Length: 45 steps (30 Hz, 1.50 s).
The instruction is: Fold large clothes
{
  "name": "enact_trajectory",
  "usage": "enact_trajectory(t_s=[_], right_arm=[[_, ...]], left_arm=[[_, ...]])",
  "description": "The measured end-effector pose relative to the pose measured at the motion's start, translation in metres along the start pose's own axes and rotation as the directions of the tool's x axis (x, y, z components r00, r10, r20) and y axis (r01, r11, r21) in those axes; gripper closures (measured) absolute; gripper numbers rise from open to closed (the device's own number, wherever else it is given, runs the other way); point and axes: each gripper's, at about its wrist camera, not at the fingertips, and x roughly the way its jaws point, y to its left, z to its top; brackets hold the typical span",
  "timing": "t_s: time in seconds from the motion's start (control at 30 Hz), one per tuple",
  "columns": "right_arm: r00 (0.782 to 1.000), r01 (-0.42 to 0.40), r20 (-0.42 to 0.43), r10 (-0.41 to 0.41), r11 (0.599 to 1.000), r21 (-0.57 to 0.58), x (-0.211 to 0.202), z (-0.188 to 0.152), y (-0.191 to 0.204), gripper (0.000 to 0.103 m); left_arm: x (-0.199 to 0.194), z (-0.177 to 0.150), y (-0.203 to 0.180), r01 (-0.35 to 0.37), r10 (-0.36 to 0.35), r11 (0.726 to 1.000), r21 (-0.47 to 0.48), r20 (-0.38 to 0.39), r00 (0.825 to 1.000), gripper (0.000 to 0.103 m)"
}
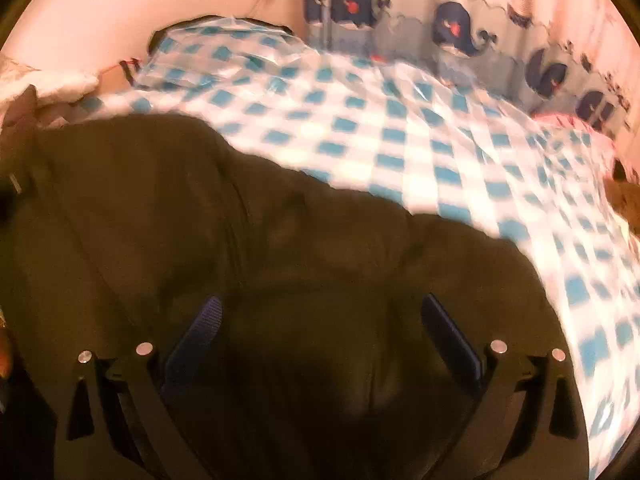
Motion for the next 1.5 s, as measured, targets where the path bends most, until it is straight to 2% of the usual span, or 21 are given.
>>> enact_trajectory(t_s=[0.03,0.1,0.2,0.3,0.37,0.4,0.47,0.53,0.57,0.63,0.67,0.73,0.83,0.9,0.97,1.0,1.03,1.13,1.23,1.33,1.5], right_arm=[[0.997,-0.003,-0.071,0.002,1.000,-0.016,0.024,-0.012,0.004,0.006],[1.000,0.020,-0.002,-0.020,0.998,-0.054,0.037,-0.028,0.014,0.006],[0.993,-0.111,-0.040,0.112,0.993,0.032,0.024,-0.019,-0.012,0.007],[0.983,-0.184,0.049,0.178,0.967,0.174,-0.023,-0.031,-0.060,0.007],[0.878,-0.477,0.195,0.436,0.770,0.425,-0.045,-0.056,-0.124,0.007],[0.762,-0.635,0.319,0.564,0.553,0.540,-0.045,-0.075,-0.162,0.007],[0.589,-0.754,0.486,0.645,0.225,0.617,-0.033,-0.103,-0.217,0.007],[0.503,-0.759,0.528,0.684,0.057,0.649,-0.017,-0.122,-0.249,0.007],[0.510,-0.750,0.526,0.681,0.052,0.659,-0.016,-0.125,-0.258,0.007],[0.578,-0.744,0.514,0.634,0.151,0.651,-0.034,-0.124,-0.282,0.007],[0.587,-0.754,0.532,0.610,0.172,0.634,-0.045,-0.122,-0.293,0.007],[0.545,-0.814,0.595,0.591,0.203,0.545,-0.070,-0.105,-0.311,0.007],[0.568,-0.822,0.558,0.605,0.382,0.422,-0.104,-0.055,-0.315,0.007],[0.741,-0.670,0.393,0.544,0.632,0.390,-0.112,-0.013,-0.296,0.007],[0.907,-0.416,0.199,0.371,0.864,0.285,-0.104,0.016,-0.260,0.007],[0.970,-0.240,0.101,0.223,0.946,0.220,-0.093,0.020,-0.238,0.007],[0.993,-0.114,0.023,0.112,0.980,0.165,-0.073,0.020,-0.226,0.007],[0.991,-0.105,-0.056,0.119,0.974,0.199,-0.029,0.001,-0.223,0.007],[0.981,-0.179,-0.023,0.192,0.945,0.273,-0.017,-0.023,-0.233,0.007],[0.976,-0.211,0.019,0.215,0.930,0.300,-0.015,-0.040,-0.234,0.007],[0.968,-0.252,0.067,0.243,0.912,0.325,0.004,-0.048,-0.249,0.007]], left_arm=[[-0.001,0.002,-0.024,0.025,-0.025,0.997,0.069,0.002,1.000,0.085],[0.001,-0.001,-0.074,0.049,-0.050,0.976,0.212,-0.001,0.999,0.085],[0.000,-0.020,-0.161,0.070,-0.079,0.871,0.486,-0.002,0.997,0.085],[0.003,-0.044,-0.220,0.093,-0.099,0.750,0.655,-0.029,0.995,0.086],[0.015,-0.071,-0.253,0.125,-0.099,0.653,0.747,-0.080,0.992,0.086],[0.020,-0.083,-0.264,0.136,-0.093,0.612,0.779,-0.099,0.991,0.086],[0.035,-0.118,-0.290,0.178,-0.072,0.507,0.843,-0.164,0.984,0.085],[0.049,-0.155,-0.314,0.251,-0.041,0.403,0.880,-0.257,0.966,0.085],[0.057,-0.175,-0.324,0.287,-0.019,0.355,0.890,-0.300,0.954,0.085],[0.067,-0.206,-0.336,0.339,0.013,0.289,0.895,-0.358,0.934,0.084],[0.072,-0.216,-0.339,0.362,0.027,0.267,0.893,-0.382,0.924,0.083],[0.077,-0.235,-0.345,0.387,0.051,0.212,0.897,-0.406,0.912,0.081],[0.084,-0.250,-0.346,0.414,0.087,0.175,0.893,-0.433,0.897,0.079],[0.087,-0.254,-0.345,0.414,0.100,0.177,0.893,-0.435,0.895,0.077],[0.090,-0.254,-0.343,0.415,0.104,0.194,0.889,-0.439,0.892,0.076],[0.089,-0.257,-0.346,0.416,0.101,0.209,0.885,-0.442,0.891,0.074],[0.089,-0.255,-0.345,0.415,0.095,0.223,0.882,-0.443,0.892,0.073],[0.080,-0.254,-0.341,0.395,0.082,0.231,0.889,-0.422,0.903,0.066],[0.065,-0.250,-0.341,0.395,0.075,0.235,0.888,-0.422,0.904,0.057],[0.041,-0.231,-0.344,0.435,0.034,0.297,0.850,-0.464,0.885,0.048],[0.019,-0.184,-0.352,0.312,-0.032,0.359,0.880,-0.322,0.946,0.020]])
